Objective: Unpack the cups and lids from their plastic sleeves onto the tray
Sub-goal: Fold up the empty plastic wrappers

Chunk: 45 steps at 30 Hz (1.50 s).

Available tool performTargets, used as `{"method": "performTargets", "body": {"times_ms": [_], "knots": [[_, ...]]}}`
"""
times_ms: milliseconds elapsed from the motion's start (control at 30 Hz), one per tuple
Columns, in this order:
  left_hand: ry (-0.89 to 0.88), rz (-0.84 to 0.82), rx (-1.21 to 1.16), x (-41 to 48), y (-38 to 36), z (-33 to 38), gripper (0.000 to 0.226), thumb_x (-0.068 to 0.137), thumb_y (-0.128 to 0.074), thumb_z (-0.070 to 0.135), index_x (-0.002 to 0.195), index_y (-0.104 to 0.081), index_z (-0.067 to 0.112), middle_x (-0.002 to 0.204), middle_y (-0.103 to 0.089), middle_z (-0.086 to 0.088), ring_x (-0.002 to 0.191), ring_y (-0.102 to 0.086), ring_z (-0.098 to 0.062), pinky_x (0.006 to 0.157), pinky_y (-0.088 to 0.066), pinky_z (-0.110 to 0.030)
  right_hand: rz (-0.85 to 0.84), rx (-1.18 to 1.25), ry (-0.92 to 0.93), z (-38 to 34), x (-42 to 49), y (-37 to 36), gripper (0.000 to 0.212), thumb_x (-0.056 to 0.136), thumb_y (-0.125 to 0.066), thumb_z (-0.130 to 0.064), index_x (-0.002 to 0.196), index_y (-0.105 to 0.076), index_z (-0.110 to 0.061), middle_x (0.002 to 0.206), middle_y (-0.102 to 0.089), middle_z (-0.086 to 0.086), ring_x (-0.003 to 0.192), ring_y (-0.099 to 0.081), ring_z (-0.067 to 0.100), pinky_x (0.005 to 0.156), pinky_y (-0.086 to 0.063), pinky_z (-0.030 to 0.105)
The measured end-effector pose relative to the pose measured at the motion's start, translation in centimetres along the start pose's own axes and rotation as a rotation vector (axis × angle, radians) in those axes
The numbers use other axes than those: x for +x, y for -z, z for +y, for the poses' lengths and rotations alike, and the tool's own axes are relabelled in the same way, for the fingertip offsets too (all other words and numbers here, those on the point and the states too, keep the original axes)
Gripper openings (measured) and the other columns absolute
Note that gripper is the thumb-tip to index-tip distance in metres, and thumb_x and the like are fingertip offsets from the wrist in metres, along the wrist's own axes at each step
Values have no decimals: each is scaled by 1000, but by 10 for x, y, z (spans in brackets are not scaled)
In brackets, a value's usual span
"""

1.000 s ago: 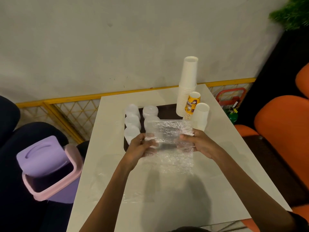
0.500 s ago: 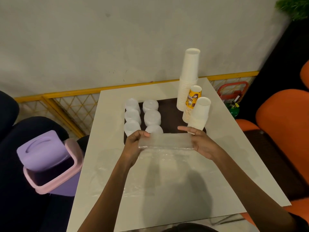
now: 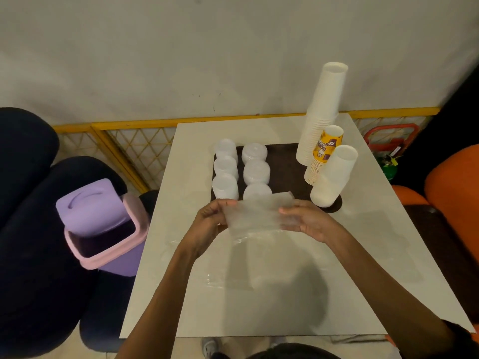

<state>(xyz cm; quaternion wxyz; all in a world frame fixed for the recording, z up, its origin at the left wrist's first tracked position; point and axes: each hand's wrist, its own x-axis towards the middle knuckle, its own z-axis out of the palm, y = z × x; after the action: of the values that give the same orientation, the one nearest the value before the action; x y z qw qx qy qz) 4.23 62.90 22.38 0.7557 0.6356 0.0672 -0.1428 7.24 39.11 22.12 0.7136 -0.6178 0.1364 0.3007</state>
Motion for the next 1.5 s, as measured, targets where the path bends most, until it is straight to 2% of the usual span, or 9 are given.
{"method": "performTargets", "body": {"times_ms": [167,267,367,500,833,900,1000,1200,1500], "knots": [[104,37,-4,-11,37,7,39,69,-65,24,108,-61,20,100,-69,3,85,-63,-11,77,-50,-28,-55,-286,90,-13,18,-32,31,88,-64,-12,118,-59,-15,112,-67,6,97,-67,16,72,-56,25],[88,68,289,-18,52,9,34,86,-69,21,116,-55,25,103,-67,-2,87,-62,-10,70,-48,-17,-122,-360,134,-18,30,-57,29,85,-67,-12,114,-62,-16,112,-67,7,101,-66,19,85,-55,34],[27,124,438,-20,79,3,24,83,-72,10,98,-61,24,84,-64,-3,74,-59,-13,66,-48,-14,-162,-447,183,-24,45,-91,41,82,-72,-14,120,-61,-10,113,-67,9,106,-63,19,96,-50,41],[-14,301,578,-24,115,-10,20,82,-71,5,79,-59,20,76,-59,5,72,-54,-14,66,-44,-19,-156,-517,289,-23,62,-136,20,81,-71,-2,92,-66,-18,88,-69,-1,78,-65,1,73,-52,16],[-159,623,731,-21,208,-16,28,85,-68,10,112,-61,14,102,-60,10,92,-54,-6,82,-40,-15,-157,-842,583,6,119,-279,12,84,-70,-10,95,-71,-6,98,-70,4,88,-60,9,78,-39,2],[-142,670,767,-18,231,-16,20,88,-63,8,108,-63,11,100,-64,3,91,-56,-10,77,-38,-10,-172,-888,619,9,133,-308,12,85,-69,-11,96,-72,-8,98,-72,4,88,-64,13,82,-45,10],[-174,756,828,-14,258,-19,16,88,-62,4,103,-68,7,98,-70,-7,88,-61,-18,79,-47,-25,-185,-920,659,10,146,-337,15,86,-68,-12,99,-72,-9,99,-72,5,90,-65,18,86,-51,26],[-133,795,723,-4,317,-41,13,92,-57,7,102,-66,7,92,-67,-1,80,-60,-6,72,-45,-11,-196,-1017,578,31,185,-386,23,90,-63,-19,110,-69,-10,111,-69,9,99,-65,23,94,-51,33],[-2,684,909,8,353,-79,27,89,-54,-3,109,-68,7,104,-71,-10,93,-65,-31,88,-51,-34,-239,-1164,390,72,222,-401,38,93,-59,-23,129,-58,-13,127,-62,6,114,-60,24,102,-41,30]]}}
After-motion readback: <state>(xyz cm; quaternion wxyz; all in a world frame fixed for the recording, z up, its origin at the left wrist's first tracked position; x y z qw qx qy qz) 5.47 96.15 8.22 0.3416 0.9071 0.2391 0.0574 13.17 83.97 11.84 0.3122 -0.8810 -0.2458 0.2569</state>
